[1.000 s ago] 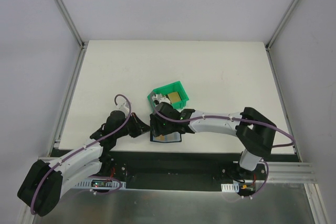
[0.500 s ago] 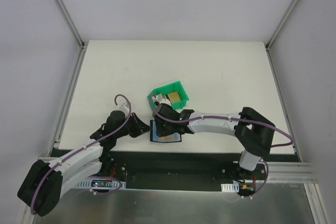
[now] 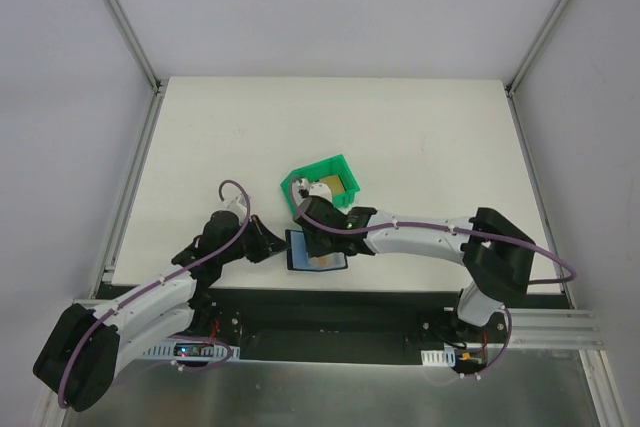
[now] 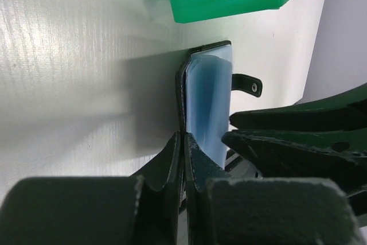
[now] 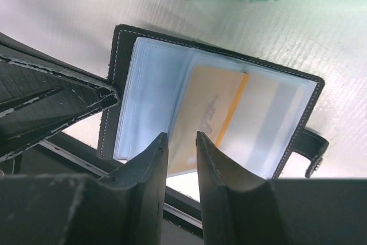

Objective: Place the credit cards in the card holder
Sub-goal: Turn over the card slot in the card holder, then pick up the credit card from the storage box.

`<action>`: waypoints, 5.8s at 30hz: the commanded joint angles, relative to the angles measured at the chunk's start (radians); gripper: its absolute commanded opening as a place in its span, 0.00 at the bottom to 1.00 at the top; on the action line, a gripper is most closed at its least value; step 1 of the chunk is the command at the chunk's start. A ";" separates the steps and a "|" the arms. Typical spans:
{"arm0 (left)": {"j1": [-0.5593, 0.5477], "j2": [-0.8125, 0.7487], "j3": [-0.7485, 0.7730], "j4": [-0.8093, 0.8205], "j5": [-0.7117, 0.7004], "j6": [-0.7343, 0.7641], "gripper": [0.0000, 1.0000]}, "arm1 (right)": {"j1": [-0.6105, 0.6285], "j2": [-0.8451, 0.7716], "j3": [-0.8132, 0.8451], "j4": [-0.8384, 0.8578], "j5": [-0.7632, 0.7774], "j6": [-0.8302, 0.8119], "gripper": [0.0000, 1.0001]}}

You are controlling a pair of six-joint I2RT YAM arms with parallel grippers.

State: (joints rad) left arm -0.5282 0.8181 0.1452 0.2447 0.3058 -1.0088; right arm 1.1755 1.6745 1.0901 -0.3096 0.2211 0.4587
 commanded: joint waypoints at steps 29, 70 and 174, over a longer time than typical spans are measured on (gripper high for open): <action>0.010 0.069 0.002 0.019 -0.033 0.012 0.00 | -0.014 -0.145 -0.110 -0.037 0.048 0.051 0.36; 0.008 0.170 -0.064 0.114 -0.053 -0.037 0.00 | -0.070 0.056 -0.055 0.424 -0.489 0.020 0.40; 0.054 0.242 -0.018 0.102 -0.042 -0.016 0.00 | -0.467 0.223 0.407 0.009 -0.464 -0.314 0.12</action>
State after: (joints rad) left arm -0.4824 1.0546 0.1287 0.3653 0.2607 -1.0477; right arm 0.7101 1.9755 1.4754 -0.2611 -0.3275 0.1951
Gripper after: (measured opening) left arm 0.006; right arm 0.161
